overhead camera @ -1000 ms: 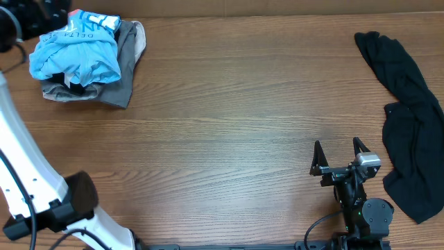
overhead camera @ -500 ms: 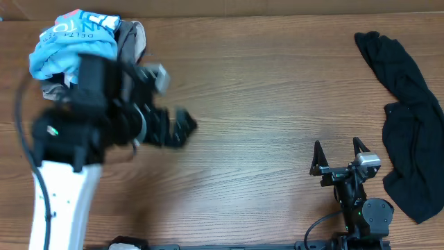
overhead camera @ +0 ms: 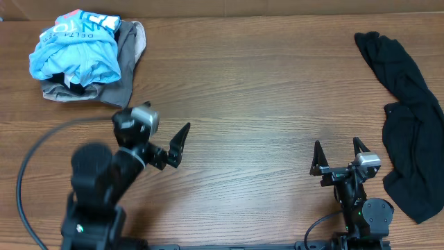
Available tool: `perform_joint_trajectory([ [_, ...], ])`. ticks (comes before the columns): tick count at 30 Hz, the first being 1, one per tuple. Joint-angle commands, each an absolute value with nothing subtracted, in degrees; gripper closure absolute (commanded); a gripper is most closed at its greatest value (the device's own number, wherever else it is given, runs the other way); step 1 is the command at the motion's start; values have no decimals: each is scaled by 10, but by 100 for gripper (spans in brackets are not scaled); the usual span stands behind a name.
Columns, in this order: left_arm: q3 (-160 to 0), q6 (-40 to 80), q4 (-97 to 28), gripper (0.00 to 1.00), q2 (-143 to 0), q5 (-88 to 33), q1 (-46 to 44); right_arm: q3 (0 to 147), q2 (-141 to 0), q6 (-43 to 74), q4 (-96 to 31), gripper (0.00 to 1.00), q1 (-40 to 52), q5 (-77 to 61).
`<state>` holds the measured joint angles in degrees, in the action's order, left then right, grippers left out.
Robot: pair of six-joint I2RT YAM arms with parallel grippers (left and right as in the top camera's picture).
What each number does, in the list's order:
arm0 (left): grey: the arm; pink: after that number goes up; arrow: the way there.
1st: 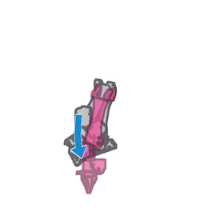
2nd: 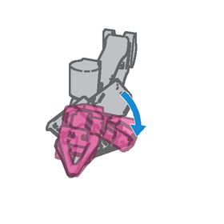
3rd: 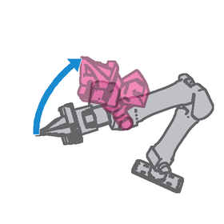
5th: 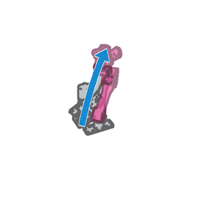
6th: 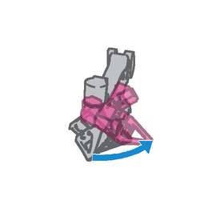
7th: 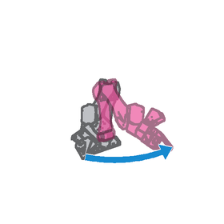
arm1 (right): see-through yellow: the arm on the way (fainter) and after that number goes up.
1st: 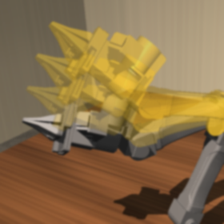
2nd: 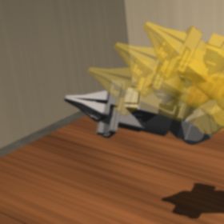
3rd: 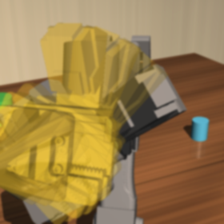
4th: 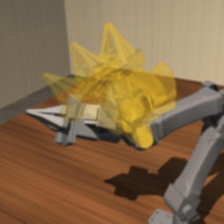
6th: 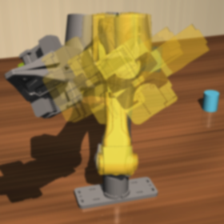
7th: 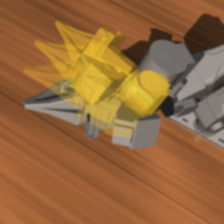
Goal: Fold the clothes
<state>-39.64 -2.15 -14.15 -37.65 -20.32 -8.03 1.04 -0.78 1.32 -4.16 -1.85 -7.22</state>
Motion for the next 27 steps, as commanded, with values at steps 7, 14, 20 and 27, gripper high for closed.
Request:
perform_joint_trajectory([
  [7,-144,-52,67,0,-187,-116,-43,4,-2,15,-40,0,-20,-73],
  [14,-62,-51,67,0,-74,-116,-9,4,-2,15,-40,0,-20,-73],
  [20,-17,-51,61,0,-19,-119,15,4,-2,15,-40,0,-20,-73],
  [27,-3,-54,29,0,-2,-121,29,4,-2,15,-40,0,-20,-73],
])
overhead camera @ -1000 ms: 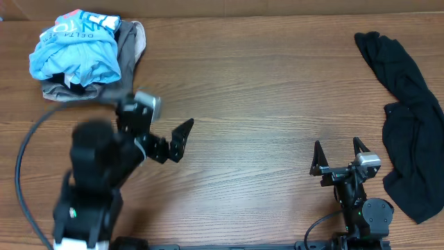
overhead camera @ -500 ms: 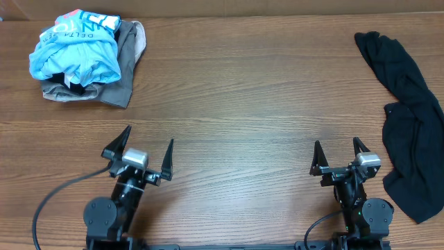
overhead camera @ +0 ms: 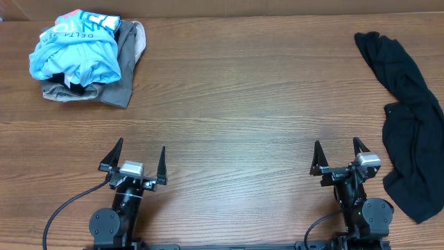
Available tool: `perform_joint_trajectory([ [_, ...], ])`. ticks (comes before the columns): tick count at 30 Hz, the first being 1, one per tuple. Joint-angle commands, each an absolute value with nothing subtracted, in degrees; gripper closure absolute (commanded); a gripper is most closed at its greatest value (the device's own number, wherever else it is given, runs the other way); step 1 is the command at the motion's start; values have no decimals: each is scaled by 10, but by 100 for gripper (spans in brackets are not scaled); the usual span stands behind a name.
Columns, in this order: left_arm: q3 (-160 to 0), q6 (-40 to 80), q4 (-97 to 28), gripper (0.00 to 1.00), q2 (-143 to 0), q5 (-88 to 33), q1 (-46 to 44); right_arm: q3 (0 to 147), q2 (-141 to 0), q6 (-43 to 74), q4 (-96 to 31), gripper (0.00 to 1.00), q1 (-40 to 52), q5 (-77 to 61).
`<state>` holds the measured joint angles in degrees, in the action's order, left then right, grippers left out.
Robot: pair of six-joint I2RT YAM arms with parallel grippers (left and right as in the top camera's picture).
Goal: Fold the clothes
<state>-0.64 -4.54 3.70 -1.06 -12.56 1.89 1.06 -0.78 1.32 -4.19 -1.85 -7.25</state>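
A light blue printed shirt [overhead camera: 75, 47] lies bunched on a grey-brown garment [overhead camera: 127, 59] at the table's far left corner. A black garment [overhead camera: 409, 118] is spread crumpled along the right edge. My left gripper [overhead camera: 137, 154] stands open near the front edge on the left, holding nothing. On the right, near the front edge, my right gripper [overhead camera: 336, 151] is open too and holds nothing, a short way left of the black garment.
The wooden table [overhead camera: 243, 97] runs across the whole view. A black cable [overhead camera: 66, 208] loops from the left arm's base toward the front left corner.
The left arm was raised and turned, its gripper pointing right over the table. Now it sits folded at its base with the open gripper pointing away from the front edge. The right arm has not moved.
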Motion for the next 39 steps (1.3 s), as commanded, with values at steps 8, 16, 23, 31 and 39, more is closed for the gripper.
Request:
perform_joint_trajectory([
  [8,-3,-47,-32,0,-2,-140,60,4,-2,15,-40,0,-20,-73],
  [16,-3,-47,-30,0,-2,-140,60,4,-2,15,-40,0,-20,-73],
  [23,-3,-47,-30,0,-3,-140,60,4,-2,15,-40,0,-20,-73],
  [31,-3,-47,-30,0,-3,-140,60,4,-2,15,-40,0,-20,-73],
  [39,-3,-47,-30,0,-3,-140,60,4,-2,15,-40,0,-20,-73],
])
